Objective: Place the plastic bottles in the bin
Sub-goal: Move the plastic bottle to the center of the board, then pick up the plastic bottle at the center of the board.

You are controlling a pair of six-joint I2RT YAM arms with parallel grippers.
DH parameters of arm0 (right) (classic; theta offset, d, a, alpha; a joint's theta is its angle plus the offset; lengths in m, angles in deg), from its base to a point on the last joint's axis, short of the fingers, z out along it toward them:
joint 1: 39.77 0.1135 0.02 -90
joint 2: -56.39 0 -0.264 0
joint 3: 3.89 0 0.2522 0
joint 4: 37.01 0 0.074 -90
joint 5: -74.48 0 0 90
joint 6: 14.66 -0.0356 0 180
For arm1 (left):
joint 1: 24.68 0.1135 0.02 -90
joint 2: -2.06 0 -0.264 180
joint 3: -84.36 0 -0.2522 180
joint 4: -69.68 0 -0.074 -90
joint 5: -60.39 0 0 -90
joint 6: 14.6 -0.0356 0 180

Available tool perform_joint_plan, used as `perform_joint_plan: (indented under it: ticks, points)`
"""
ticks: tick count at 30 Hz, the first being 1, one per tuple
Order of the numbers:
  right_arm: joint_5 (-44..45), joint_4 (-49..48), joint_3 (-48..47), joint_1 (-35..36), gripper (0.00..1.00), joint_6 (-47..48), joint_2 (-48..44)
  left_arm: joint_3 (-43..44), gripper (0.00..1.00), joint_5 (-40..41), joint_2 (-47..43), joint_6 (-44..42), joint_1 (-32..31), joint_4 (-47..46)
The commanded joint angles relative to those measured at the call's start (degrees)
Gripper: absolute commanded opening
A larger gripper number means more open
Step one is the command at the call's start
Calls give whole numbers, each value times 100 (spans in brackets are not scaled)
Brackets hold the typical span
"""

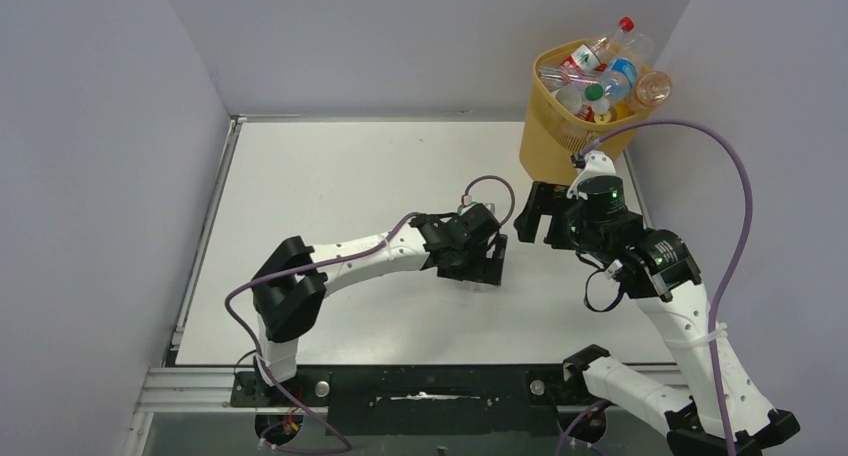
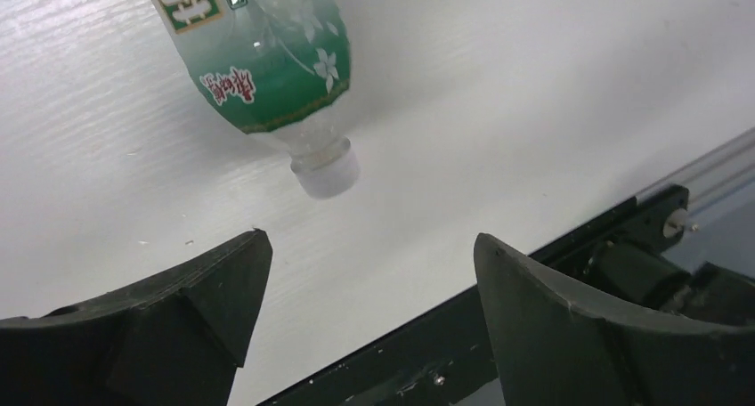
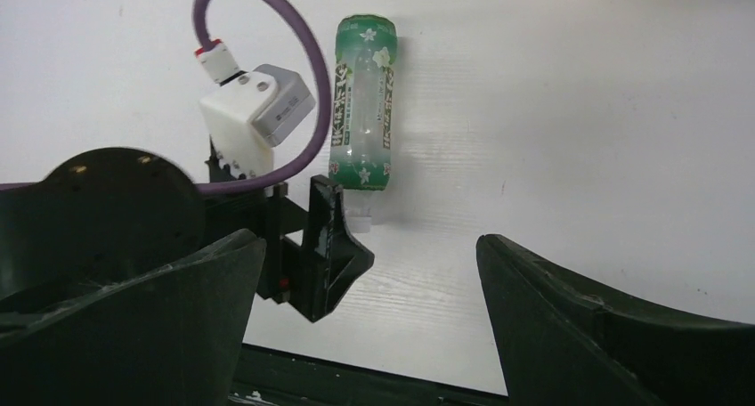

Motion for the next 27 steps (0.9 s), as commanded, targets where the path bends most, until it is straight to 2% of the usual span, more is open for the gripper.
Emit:
perform_joint_plan:
  ticks: [1, 4, 15, 21, 27]
  points:
    - [391, -42, -91, 7, 95, -274, -173, -49, 87, -68, -688, -265, -181, -329]
    - [501, -50, 19, 9, 96, -402, -303, -149, 87, 324, -1097, -139, -280, -28]
    - [432, -217, 950, 14, 97, -731, -769, -1859, 88, 1289, -3522, 684, -190, 274]
    - [-5, -746, 1955, 31, 95, -1009, -854, -1923, 88, 1654, -4375, 756, -159, 484]
    - [-515, -1363, 2719, 106, 92, -1273, -785, -1781, 88, 1868, -4723, 701, -141, 639]
